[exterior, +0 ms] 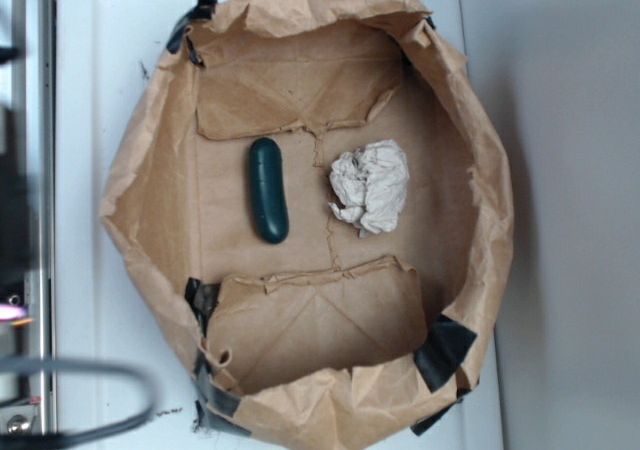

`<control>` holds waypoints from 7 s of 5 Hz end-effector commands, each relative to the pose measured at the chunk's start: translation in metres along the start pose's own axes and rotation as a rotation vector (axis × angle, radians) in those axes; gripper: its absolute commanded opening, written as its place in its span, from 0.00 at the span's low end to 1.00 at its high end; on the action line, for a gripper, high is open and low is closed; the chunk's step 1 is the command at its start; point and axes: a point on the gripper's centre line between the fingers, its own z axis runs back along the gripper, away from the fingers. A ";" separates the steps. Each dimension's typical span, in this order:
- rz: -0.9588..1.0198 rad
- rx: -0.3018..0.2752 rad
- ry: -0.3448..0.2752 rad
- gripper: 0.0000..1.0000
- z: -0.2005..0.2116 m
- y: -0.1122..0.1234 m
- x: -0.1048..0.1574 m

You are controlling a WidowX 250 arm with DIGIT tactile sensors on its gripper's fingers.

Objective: Grab the plastic pickle.

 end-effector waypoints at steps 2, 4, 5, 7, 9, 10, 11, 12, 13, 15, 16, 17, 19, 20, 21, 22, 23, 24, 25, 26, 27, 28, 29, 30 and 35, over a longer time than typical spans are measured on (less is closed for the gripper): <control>-0.075 -0.042 -0.039 1.00 -0.002 0.016 0.094; -0.342 0.163 -0.020 1.00 -0.028 0.037 0.103; -0.593 0.186 -0.045 1.00 -0.056 0.055 0.095; -1.088 0.168 -0.133 1.00 -0.113 0.060 0.096; -1.134 0.173 -0.076 1.00 -0.162 0.053 0.106; -1.194 0.139 -0.021 1.00 -0.186 0.045 0.101; -1.209 0.162 0.001 0.71 -0.198 0.037 0.100; -1.186 0.158 -0.003 0.00 -0.195 0.032 0.093; -1.195 0.124 -0.018 1.00 -0.183 0.032 0.081; -1.241 0.086 -0.022 1.00 -0.152 0.048 0.063; -1.261 0.079 -0.022 1.00 -0.151 0.047 0.059; -1.294 0.081 0.015 1.00 -0.167 0.037 0.061; -1.270 0.060 0.057 1.00 -0.182 0.034 0.070; -1.214 -0.027 0.056 1.00 -0.170 0.042 0.071; -1.150 -0.178 0.042 1.00 -0.158 0.055 0.076; -1.089 -0.260 0.077 1.00 -0.160 0.064 0.080; -1.065 -0.261 0.095 1.00 -0.165 0.064 0.084; -1.079 -0.254 0.100 1.00 -0.175 0.066 0.096; -1.095 -0.244 0.125 1.00 -0.186 0.060 0.100; -1.100 -0.214 0.147 1.00 -0.199 0.050 0.103; -1.115 -0.196 0.153 1.00 -0.203 0.047 0.106; -1.117 -0.198 0.132 1.00 -0.198 0.034 0.075; -1.176 -0.116 0.056 1.00 -0.160 0.039 0.069; -1.223 -0.005 -0.171 1.00 -0.112 0.037 0.069; -1.299 0.038 -0.245 1.00 -0.154 0.039 0.050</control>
